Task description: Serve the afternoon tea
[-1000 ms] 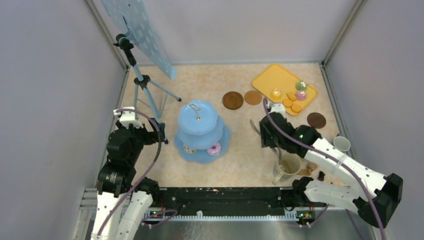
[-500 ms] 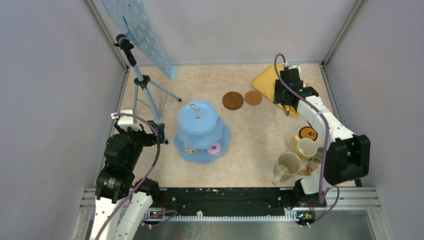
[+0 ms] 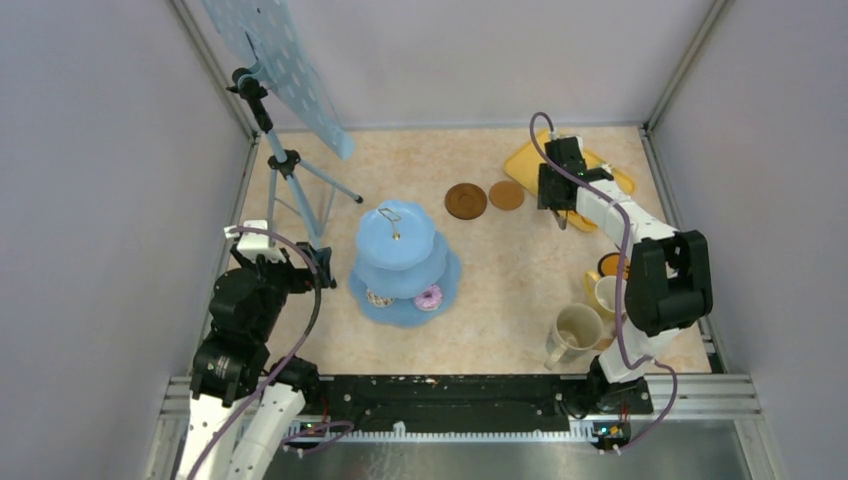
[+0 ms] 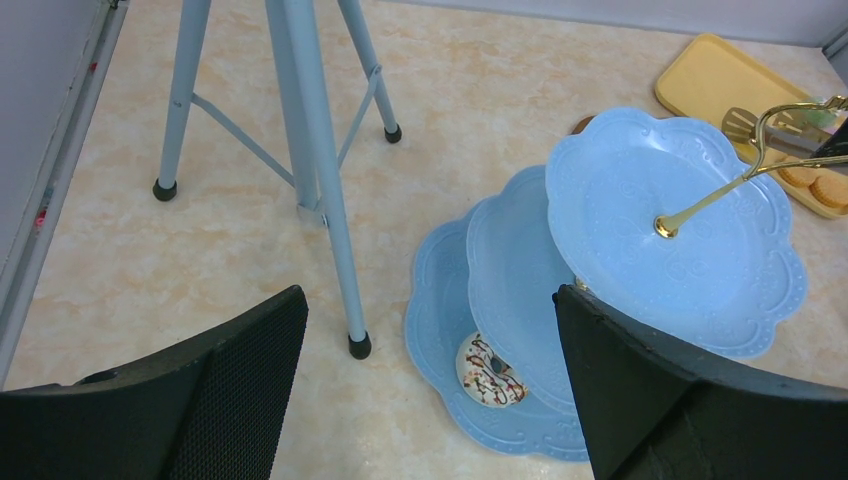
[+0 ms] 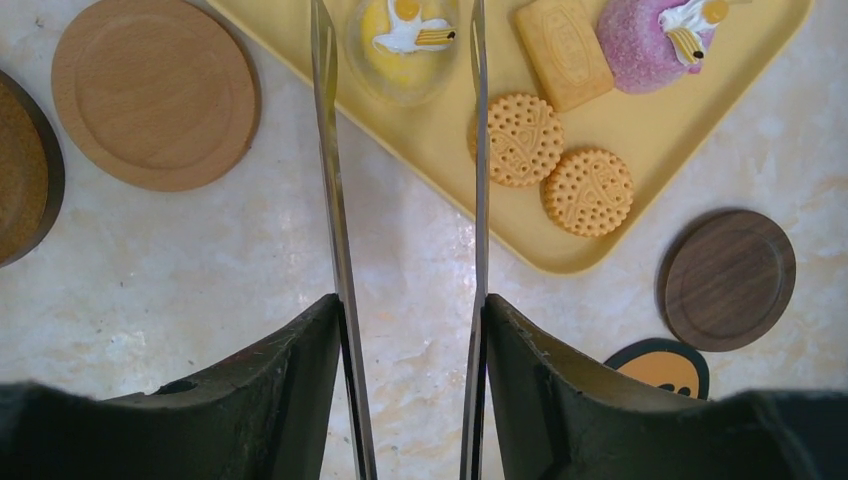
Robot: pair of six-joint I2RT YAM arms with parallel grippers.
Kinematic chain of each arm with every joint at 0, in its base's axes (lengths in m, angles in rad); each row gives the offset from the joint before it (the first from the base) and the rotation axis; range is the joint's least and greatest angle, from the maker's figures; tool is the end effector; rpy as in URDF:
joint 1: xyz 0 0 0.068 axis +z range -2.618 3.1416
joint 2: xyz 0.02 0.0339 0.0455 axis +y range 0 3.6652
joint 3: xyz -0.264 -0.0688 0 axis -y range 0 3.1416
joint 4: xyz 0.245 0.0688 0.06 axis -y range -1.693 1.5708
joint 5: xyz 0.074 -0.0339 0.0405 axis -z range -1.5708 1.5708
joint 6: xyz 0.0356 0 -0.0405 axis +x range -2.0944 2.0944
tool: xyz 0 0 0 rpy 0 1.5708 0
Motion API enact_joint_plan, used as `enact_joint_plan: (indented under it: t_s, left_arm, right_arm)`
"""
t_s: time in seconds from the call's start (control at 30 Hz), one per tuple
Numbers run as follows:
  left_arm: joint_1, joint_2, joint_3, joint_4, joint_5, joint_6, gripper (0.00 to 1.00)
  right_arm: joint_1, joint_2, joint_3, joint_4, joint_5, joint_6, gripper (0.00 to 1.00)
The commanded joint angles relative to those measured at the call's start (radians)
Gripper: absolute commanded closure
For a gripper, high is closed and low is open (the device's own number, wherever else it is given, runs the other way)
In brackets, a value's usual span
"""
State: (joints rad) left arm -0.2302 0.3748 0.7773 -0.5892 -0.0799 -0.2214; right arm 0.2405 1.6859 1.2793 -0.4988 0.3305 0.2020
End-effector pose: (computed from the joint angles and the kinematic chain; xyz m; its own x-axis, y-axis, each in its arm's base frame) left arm 0.0823 -0.0164 0.3410 -0.2095 -0.1757 -0.9619 0.1077 0.9736 -0.2013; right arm 0.3578 0.0758 0.2493 -0.7547 0.0103 -0.6560 0.1232 0.9843 -0.1262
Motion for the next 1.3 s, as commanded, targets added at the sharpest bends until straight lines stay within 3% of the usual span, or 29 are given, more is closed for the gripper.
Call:
enact_joint_plan:
  t_s: [0.0,0.37,0.6,0.8,0.93,1.1,1.27]
  left_arm:
    - [-0.003,-0.007,-0.002,0.043,-0.014,0.007,0.01]
    - [0.006,0.007,0.001,0.042,-0.008,0.008,0.01]
    - [0.028,0.031,0.009,0.032,-0.007,0.001,0.01]
    - [0.054,0.045,0.015,0.025,-0.004,-0.002,0.01]
    - [0.074,0.06,0.021,0.018,-0.002,-0.007,0.01]
    - [0.086,0.091,0.028,0.008,-0.004,-0.015,0.01]
    - [0.086,0.122,0.04,-0.004,0.019,-0.016,0.01]
  right_arm:
    - [-0.014,0.006,0.029,0.063,-0.001,0.008,0.5]
    - [-0.021,-0.043,0.019,0.089,-0.022,0.012,0.7]
    - [-0.021,-0.172,0.019,0.065,-0.05,0.001,0.72]
    - [-0.009,-0.391,-0.129,0.117,-0.338,0.055,0.72]
    - [0.102,-0.519,-0.248,0.184,-0.486,0.079,0.72]
    - [0.301,-0.619,-0.343,0.249,-0.494,0.086,0.72]
    - [0.38,-0.661,-0.429,0.315,-0.527,0.124,0.72]
